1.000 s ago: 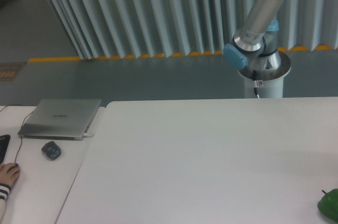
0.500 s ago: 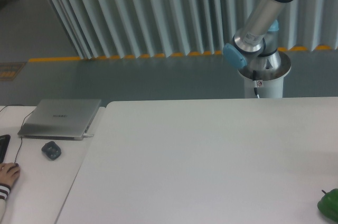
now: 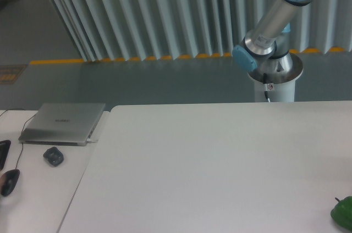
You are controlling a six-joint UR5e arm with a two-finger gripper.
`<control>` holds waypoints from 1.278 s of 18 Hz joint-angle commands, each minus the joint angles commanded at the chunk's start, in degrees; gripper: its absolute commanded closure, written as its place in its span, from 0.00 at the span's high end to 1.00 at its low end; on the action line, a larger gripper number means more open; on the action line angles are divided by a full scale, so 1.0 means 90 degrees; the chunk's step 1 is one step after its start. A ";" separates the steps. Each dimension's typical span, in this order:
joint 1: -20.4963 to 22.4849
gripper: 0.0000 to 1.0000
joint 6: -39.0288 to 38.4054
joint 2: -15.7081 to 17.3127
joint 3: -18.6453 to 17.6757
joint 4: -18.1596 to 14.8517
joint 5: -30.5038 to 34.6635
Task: Place the red pepper on the table
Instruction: 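Carry the red bell pepper in the gripper down toward the table beside the green pepper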
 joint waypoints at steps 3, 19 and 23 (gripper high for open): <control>-0.0049 1.00 -0.0010 -0.0049 0.0000 0.0039 0.0098; -0.0244 0.11 0.0068 0.0389 -0.0029 -0.0068 0.0137; -0.0428 0.10 0.0186 0.1063 -0.0010 -0.1092 0.0147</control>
